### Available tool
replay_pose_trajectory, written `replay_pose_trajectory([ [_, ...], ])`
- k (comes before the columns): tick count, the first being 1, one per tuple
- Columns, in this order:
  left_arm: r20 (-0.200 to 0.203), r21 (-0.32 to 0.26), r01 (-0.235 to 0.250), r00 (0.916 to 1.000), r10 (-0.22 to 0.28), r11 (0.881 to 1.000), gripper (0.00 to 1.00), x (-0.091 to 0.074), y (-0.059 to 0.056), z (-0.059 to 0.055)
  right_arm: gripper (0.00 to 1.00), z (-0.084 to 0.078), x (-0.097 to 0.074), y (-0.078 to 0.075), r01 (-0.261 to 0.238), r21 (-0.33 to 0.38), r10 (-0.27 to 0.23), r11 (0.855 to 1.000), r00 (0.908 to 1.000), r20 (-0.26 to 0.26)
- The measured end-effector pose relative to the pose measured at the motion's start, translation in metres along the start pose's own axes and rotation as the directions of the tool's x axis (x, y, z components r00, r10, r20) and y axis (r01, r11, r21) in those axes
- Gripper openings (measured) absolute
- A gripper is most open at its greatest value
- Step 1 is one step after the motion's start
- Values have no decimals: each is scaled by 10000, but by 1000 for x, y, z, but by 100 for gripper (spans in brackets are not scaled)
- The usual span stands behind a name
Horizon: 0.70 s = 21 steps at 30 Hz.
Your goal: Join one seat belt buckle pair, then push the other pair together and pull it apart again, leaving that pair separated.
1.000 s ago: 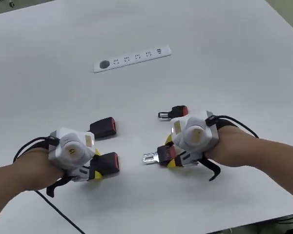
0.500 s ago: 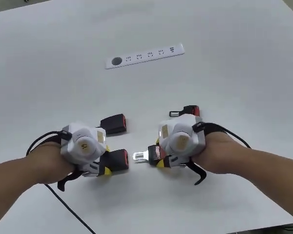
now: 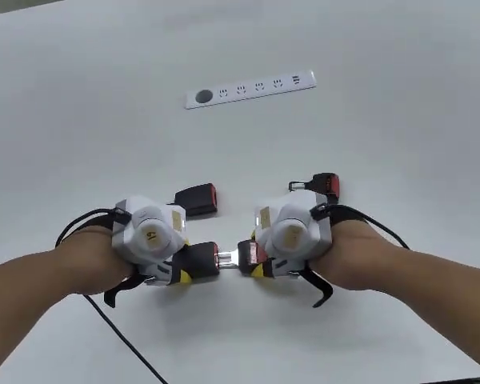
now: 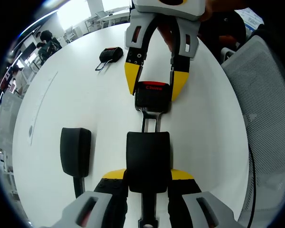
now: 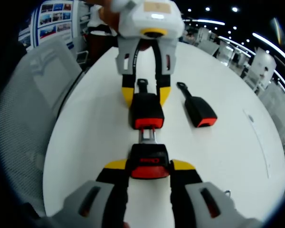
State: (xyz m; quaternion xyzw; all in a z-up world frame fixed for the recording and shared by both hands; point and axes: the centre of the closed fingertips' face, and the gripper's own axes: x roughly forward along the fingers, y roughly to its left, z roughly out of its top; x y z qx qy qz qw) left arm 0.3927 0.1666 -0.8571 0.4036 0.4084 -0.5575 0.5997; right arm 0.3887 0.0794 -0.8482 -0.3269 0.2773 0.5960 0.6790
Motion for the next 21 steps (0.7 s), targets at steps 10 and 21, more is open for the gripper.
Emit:
replay_pose_trajectory([
  [10,45,107,68,10000,-68,9999,32,1,0,1,31,6,6,-3,-226,196,221,9996,9994,283],
  [21,-74,203,206,9998,-205,9996,32,2,0,0,30,18,16,-2,-434,-35,435,9991,9985,344],
])
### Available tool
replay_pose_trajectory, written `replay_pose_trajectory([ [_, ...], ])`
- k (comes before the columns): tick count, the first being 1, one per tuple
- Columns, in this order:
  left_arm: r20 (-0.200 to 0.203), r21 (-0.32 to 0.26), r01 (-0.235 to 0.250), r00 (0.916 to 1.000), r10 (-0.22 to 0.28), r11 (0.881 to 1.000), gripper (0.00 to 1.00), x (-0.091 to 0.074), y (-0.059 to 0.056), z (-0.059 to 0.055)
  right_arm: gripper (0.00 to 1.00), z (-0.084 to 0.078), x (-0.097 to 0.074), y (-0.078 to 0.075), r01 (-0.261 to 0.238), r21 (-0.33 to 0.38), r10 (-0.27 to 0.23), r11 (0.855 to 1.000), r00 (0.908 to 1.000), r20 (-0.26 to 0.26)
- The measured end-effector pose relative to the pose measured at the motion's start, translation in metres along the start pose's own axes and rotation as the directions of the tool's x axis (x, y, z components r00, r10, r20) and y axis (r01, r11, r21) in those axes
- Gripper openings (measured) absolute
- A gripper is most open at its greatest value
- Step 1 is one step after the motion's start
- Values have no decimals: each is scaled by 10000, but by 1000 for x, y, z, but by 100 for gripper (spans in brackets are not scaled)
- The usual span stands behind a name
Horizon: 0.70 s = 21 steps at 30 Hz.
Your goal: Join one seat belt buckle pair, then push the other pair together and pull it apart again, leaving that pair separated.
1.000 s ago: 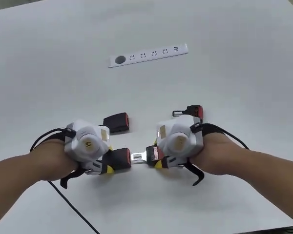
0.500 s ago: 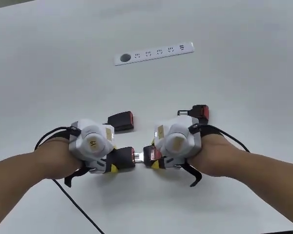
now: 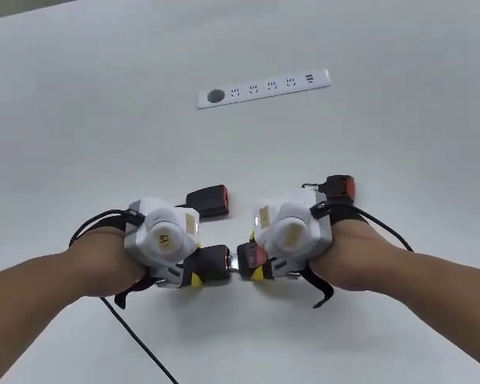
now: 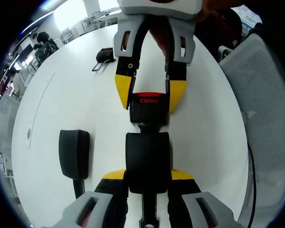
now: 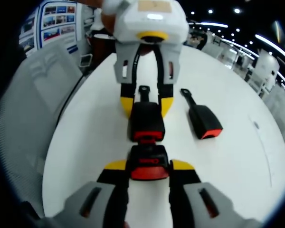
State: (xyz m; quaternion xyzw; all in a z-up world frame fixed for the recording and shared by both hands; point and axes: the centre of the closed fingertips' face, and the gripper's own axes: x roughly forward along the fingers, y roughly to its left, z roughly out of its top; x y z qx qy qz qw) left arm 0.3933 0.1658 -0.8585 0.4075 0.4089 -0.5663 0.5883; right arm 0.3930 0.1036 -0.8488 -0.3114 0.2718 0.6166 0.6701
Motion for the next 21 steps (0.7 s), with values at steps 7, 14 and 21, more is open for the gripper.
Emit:
replay_pose_trajectory([
  [7,-14,104,38,10000,-38,9999,32,0,0,0,30,4,2,0,11,149,-14,9999,9999,155],
  [14,10,26,-15,10000,15,10000,32,0,-1,-1,30,6,0,-2,109,191,-112,9998,9998,155],
  [21,-9,12,-1,10000,1,10000,32,-1,0,0,31,1,-3,1,79,239,-85,9997,9997,218],
])
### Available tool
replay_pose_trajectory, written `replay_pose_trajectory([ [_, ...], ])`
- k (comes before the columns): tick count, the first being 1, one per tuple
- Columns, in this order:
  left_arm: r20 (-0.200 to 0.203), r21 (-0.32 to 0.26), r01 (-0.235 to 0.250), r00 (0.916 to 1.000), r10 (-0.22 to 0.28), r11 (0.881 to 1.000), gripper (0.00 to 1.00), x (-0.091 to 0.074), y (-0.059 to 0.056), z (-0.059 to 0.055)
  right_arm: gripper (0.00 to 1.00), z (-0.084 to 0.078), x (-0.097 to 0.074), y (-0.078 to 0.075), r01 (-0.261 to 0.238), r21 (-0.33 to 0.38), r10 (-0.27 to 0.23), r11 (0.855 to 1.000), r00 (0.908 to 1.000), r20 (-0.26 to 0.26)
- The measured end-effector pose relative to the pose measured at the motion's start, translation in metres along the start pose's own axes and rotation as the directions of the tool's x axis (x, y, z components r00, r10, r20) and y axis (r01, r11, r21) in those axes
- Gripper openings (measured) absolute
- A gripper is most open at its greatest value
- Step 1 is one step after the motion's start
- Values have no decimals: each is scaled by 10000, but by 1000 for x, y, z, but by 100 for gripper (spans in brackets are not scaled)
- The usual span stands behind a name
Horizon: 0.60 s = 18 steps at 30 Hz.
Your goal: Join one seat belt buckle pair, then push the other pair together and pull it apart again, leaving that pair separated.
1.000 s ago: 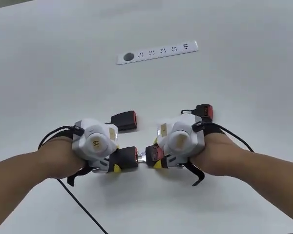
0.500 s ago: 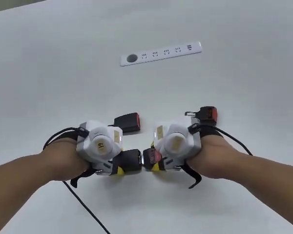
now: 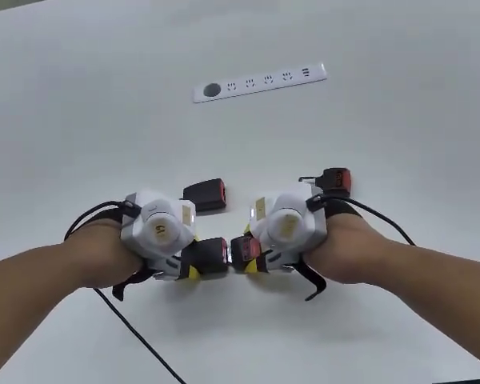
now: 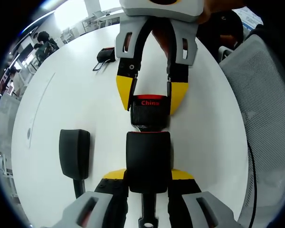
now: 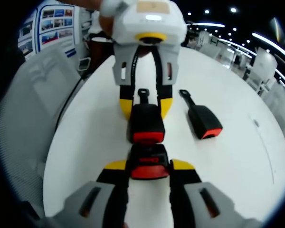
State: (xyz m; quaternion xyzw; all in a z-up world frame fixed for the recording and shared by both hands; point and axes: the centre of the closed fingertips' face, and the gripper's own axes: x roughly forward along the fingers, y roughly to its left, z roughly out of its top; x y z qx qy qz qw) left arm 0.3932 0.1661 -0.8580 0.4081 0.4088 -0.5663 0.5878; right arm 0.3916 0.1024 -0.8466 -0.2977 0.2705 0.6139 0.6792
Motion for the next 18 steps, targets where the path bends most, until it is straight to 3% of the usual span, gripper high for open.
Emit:
replay_pose_trajectory([
  [7,154,-43,-17,9999,17,10000,32,0,1,1,31,0,0,2,-21,98,21,9999,10000,85],
  [18,-103,-80,-272,9996,271,9996,33,-1,1,2,33,0,1,3,79,-73,-79,9999,9999,-65],
])
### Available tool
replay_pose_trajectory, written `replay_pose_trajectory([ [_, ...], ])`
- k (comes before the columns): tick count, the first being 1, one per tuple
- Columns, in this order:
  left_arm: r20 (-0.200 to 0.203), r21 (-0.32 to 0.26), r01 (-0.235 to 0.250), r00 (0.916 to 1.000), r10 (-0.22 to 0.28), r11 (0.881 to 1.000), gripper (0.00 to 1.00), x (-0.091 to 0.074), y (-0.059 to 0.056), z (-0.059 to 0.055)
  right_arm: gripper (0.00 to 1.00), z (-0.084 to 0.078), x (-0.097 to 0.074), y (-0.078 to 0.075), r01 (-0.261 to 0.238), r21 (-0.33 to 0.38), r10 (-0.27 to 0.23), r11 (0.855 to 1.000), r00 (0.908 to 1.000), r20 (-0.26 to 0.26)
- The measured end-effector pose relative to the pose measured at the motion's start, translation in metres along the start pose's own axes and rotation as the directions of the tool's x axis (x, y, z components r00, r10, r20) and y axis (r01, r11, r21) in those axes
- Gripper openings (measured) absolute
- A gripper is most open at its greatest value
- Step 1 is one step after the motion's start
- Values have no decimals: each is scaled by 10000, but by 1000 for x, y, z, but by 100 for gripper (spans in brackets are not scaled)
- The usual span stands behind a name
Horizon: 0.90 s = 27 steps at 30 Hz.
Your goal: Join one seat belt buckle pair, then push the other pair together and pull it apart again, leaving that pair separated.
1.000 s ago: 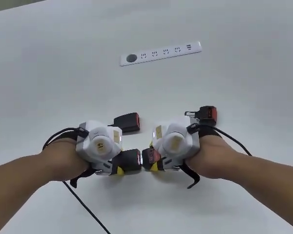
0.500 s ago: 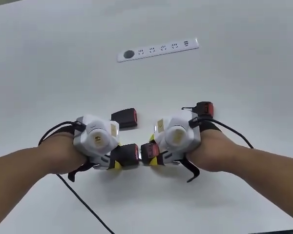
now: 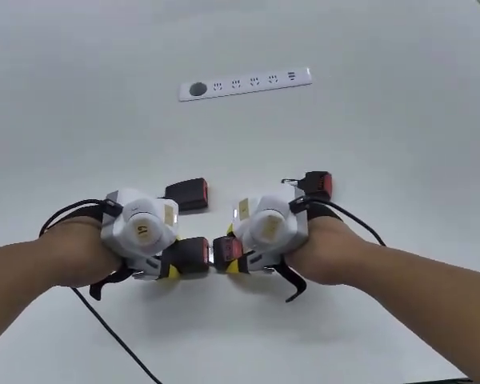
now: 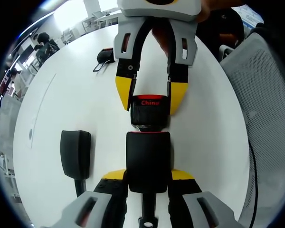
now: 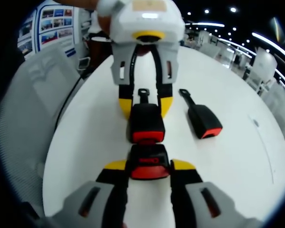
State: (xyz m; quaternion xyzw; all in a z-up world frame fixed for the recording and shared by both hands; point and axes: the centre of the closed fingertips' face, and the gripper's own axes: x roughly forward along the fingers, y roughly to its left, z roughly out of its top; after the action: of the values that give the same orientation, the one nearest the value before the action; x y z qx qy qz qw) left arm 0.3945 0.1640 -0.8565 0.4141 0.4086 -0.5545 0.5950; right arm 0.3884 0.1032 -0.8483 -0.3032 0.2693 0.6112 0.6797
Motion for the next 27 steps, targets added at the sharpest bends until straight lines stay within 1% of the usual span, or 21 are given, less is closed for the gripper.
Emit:
replay_pose_trajectory([
  [4,-29,-81,-40,10000,40,10000,33,0,0,0,34,0,1,0,244,-199,-247,9995,9996,-148],
  [8,-93,-92,-130,9999,129,9999,34,-2,-2,2,34,0,2,-2,271,-225,-276,9994,9994,-220],
  [10,-177,43,-211,9996,211,9998,34,-4,-3,2,34,0,3,-2,291,-313,-299,9991,9992,-248],
  [12,-233,64,-305,9993,307,9995,34,-6,-3,1,35,0,3,-3,308,-315,-317,9990,9991,-273],
  [13,-318,206,-353,9988,360,9992,34,-7,-4,-1,36,1,3,-2,299,-308,-307,9991,9992,-262],
  [14,-350,218,-351,9987,358,9991,34,-8,-4,-3,36,3,2,-2,319,-328,-327,9990,9992,-219],
  [15,-331,54,-428,9985,429,9991,35,-10,-3,-4,38,5,2,-2,351,-345,-358,9988,9992,-185],
  [16,-220,-167,-507,9985,504,9986,35,-13,-2,-4,38,8,0,-2,350,-338,-354,9988,9993,-123],
  [19,128,-456,-837,9964,844,9954,38,-23,2,2,38,13,-5,-3,325,-358,-327,9988,9995,-52],
  [20,316,-646,-894,9953,916,9939,38,-27,2,4,38,15,-8,-4,339,-376,-341,9987,9994,-44],
  [22,525,-784,-953,9936,996,9924,39,-33,2,8,38,19,-13,-7,383,-325,-382,9987,9993,34],
  [23,667,-871,-1027,9918,1087,9909,39,-37,3,11,38,22,-16,-8,389,-299,-387,9988,9992,83],
  [27,1201,-1284,-1317,9818,1473,9829,41,-47,14,18,38,29,-27,-15,528,-302,-521,9981,9984,232],
])
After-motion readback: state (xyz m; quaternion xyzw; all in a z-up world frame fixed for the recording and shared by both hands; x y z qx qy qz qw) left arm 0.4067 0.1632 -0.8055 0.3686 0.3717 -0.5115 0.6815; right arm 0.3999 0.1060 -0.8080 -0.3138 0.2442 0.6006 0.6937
